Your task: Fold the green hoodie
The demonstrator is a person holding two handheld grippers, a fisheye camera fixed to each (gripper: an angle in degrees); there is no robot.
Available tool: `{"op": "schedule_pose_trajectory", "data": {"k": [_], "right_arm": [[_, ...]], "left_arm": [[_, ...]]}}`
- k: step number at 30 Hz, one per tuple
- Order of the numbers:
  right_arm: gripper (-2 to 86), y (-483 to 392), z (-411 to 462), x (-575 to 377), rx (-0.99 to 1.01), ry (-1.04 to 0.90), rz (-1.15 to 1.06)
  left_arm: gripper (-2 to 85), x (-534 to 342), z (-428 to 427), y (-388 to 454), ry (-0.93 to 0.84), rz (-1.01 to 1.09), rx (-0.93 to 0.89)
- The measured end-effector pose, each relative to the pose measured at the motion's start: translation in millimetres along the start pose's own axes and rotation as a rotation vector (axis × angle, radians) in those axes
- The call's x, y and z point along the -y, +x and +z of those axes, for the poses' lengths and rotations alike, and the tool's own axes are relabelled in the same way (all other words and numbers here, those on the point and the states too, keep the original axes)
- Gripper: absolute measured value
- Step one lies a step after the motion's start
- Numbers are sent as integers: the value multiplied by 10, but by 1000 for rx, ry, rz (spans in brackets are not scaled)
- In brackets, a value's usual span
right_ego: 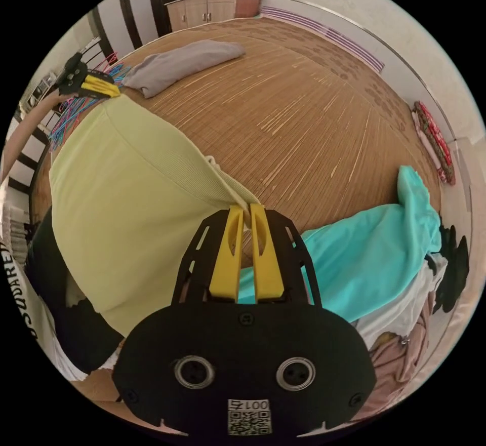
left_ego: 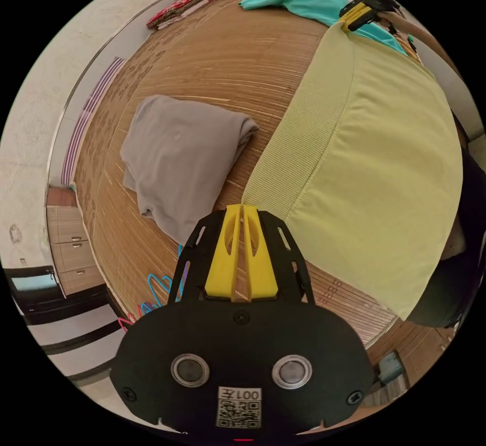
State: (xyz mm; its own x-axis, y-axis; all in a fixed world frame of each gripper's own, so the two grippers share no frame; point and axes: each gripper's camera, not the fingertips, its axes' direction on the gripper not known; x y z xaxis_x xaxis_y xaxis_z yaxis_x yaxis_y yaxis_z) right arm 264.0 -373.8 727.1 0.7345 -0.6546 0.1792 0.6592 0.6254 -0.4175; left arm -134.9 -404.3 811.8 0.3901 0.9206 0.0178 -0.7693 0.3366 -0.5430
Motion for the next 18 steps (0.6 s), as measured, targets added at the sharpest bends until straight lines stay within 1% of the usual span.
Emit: {"op": "schedule_pose_trajectory", "data": {"k": [5, 7, 9, 13, 15, 17, 18], "right_arm": [[27, 349, 74, -133, 149, -60, 39], [26, 448, 50, -234, 189, -86, 18], [24, 438, 1, -329, 138, -107, -17], [18, 447, -55, -627, -98, -113, -21], [16, 437, -2, -766, -111, -120, -23], [15, 389, -18, -946, -125, -75, -3], [14, 324, -90, -1111, -128, -10, 12]], "left_arm": [[-9, -256, 101, -33, 20, -30, -11], [-9, -379, 143, -29, 25, -33, -4], [-9, -470, 179, -15, 24, -32, 5], [-8, -696, 347, -21, 3, -48, 5], [-6, -802, 412, -73, 10, -108, -19], [-2, -936, 432, -145, 26, -176, -42], [4, -1071, 400, -203, 59, -208, -60]]}}
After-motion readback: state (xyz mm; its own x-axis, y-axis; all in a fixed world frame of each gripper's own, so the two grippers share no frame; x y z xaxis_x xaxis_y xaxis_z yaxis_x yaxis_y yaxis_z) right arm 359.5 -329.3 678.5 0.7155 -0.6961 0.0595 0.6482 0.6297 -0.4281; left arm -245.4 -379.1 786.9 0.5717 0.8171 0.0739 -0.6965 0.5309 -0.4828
